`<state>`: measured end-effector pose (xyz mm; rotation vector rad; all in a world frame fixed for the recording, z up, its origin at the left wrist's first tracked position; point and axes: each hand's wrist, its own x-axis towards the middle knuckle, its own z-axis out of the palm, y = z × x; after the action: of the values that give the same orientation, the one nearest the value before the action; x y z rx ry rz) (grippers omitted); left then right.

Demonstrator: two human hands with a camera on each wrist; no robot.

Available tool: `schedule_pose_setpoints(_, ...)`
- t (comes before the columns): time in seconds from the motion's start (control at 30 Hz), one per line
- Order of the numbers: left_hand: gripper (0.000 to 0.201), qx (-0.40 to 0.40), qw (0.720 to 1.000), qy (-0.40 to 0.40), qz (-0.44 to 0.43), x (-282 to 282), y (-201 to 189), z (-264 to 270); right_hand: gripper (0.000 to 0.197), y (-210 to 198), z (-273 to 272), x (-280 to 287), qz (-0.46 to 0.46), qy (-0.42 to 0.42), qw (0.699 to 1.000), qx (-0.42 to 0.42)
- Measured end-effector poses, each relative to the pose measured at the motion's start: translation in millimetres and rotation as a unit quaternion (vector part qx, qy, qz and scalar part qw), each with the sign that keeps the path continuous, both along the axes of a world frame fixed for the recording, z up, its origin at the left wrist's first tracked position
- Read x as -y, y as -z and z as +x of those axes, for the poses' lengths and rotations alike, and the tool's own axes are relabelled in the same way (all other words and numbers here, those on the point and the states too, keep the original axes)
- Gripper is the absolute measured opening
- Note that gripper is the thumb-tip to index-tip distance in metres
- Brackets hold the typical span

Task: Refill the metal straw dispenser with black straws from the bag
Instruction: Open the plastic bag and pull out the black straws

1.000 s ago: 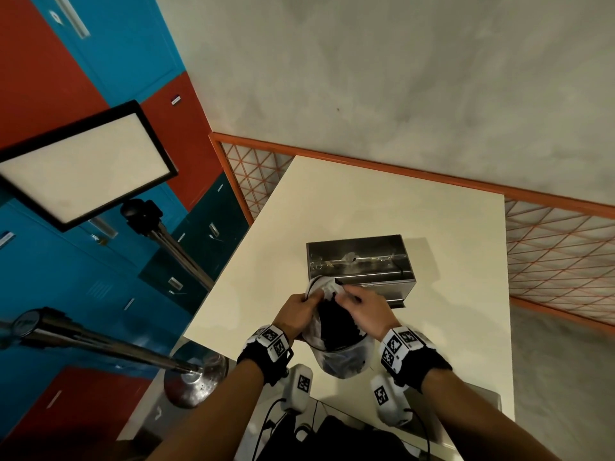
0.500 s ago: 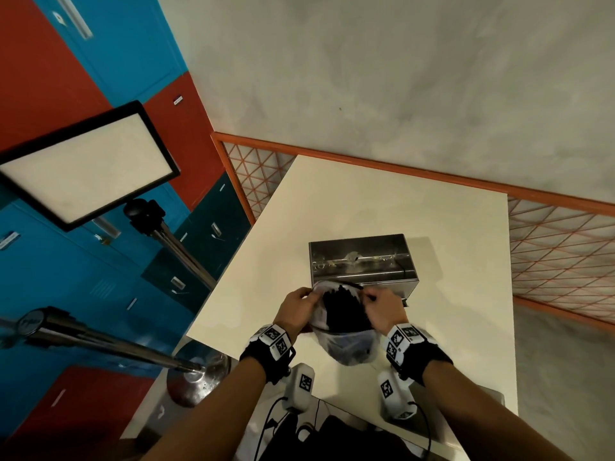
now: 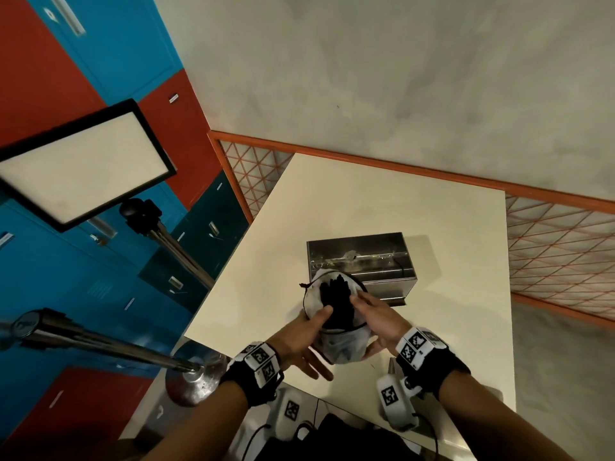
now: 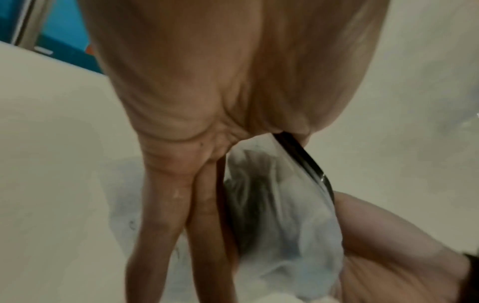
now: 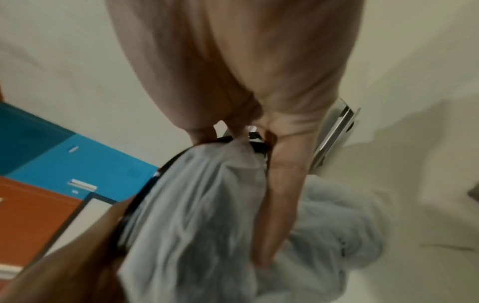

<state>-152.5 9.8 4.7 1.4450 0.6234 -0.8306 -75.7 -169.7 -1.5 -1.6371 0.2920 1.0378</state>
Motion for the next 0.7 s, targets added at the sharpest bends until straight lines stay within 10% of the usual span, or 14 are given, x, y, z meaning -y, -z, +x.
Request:
schedule_pose_setpoints(0.2,0.027,0.043,0.988,-0.121,-0.089,-0.8,-2.5,8.1,0.037,2.1,3.9,2.1,0.066,0.093,0.993,-0.014)
schedule_pose_setpoints(0.43,0.065,0.091,0.970,-0.189,-0.125,11.5,16.0,5.8,0.078,1.2,0.5,9.8,0.124,0.077,0.988,-0.051)
schedule_pose_setpoints(0.7,0.075,0.115,0.959,-0.231,-0.114,15.4,28.4,6.1,0.076,11.9,-9.2,8.8,0.127,0.097,0.987,0.021)
